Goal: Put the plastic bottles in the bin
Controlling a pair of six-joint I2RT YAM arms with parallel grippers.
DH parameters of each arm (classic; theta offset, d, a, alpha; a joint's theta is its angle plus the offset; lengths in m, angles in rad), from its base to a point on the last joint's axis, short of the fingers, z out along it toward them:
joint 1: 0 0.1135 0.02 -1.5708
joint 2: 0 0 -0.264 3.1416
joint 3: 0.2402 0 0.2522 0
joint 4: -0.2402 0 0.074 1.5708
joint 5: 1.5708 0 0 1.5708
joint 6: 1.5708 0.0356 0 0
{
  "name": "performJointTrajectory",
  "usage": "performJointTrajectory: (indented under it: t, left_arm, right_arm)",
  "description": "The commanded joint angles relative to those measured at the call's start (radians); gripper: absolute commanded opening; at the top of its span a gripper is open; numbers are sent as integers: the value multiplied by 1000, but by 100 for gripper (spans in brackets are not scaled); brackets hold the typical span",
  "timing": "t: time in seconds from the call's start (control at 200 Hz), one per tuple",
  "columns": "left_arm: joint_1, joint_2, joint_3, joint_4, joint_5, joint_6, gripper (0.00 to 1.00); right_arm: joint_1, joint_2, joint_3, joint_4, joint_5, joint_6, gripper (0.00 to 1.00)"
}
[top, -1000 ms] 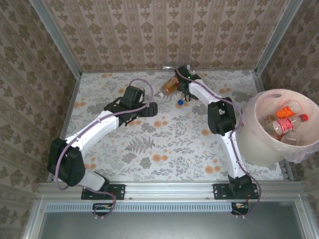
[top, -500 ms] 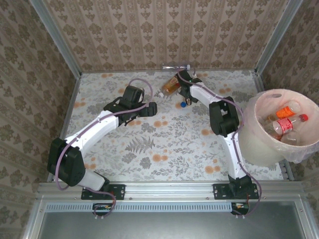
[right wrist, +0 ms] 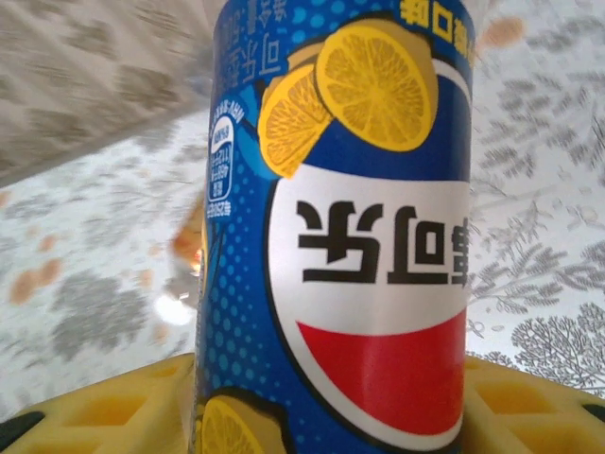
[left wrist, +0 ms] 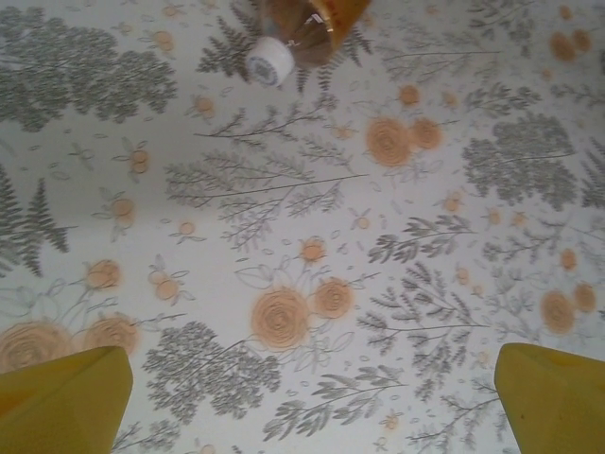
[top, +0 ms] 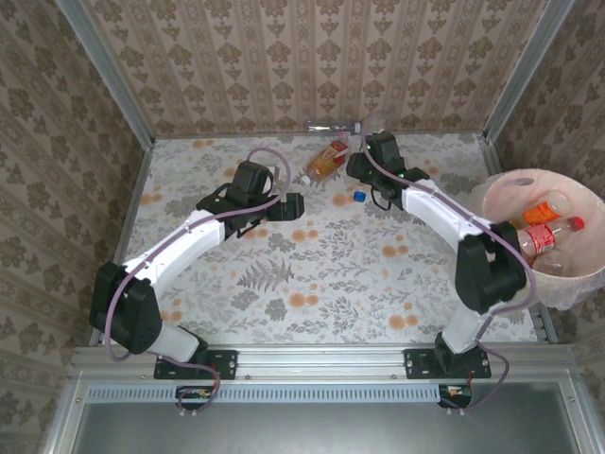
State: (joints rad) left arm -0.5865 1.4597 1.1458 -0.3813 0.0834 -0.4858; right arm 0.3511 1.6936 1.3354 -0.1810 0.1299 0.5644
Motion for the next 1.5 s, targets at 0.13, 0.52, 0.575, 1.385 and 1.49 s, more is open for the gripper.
performJointTrajectory:
  t: [0.13, 0.52, 0.575, 1.385, 1.49]
  left_arm:
    - [5, -20, -10, 45, 68, 16, 100]
    - [5, -19, -11, 51, 73, 22, 100]
    - [7, -19, -13, 58, 84, 29, 100]
    - [14, -15, -53, 145, 176, 10, 100]
    - [20, -19, -56, 151, 173, 8, 100]
  right_arm:
    - [0, -255, -93, 19, -151, -198, 53]
    - [-218, -710, -178, -195, -266, -201, 49]
    - [-276, -750, -162, -266, -286, -218, 49]
    - [-865, -810, 65, -769, 173, -535, 49]
    - [-877, -803, 8, -714, 299, -572, 49]
